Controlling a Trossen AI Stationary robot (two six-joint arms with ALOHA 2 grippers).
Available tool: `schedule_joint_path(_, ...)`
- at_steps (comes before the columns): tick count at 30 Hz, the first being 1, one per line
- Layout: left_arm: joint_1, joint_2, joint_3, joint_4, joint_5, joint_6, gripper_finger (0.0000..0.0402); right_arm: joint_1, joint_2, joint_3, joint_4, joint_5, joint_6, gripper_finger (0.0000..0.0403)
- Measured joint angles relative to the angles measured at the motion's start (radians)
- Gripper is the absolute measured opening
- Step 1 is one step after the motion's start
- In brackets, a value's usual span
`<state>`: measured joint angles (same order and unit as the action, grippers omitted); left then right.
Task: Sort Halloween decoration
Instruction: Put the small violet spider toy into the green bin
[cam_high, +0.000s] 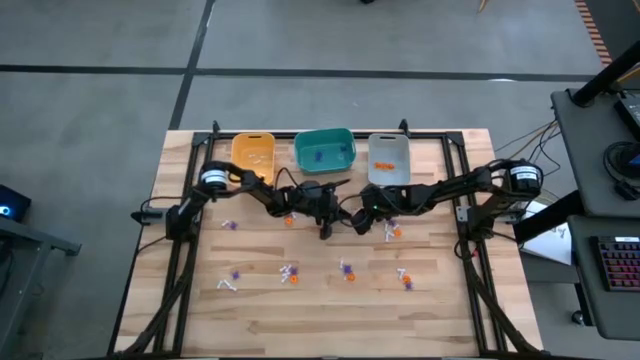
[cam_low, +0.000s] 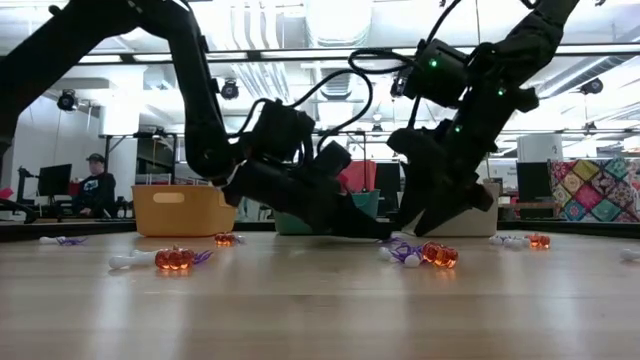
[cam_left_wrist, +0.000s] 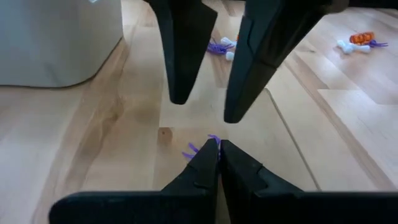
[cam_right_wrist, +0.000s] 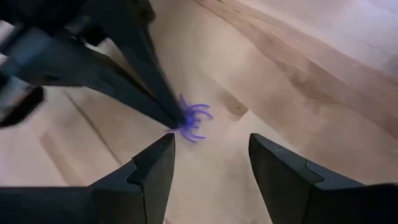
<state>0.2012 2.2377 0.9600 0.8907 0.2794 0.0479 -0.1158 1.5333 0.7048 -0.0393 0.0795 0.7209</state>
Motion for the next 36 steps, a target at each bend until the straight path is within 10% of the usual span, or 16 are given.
schedule_joint_path(30,0.016,-0.066,-0.032,-0.134,0.024,0.067,0.0000,0.000,0.027,0.000,0.038,-0.084,0.011,0.0199)
schedule_joint_path(36,0.016,-0.065,-0.031,-0.139,0.022,0.066,0.0000,0.006,0.064,0.000,0.092,-0.078,-0.263,0.0199)
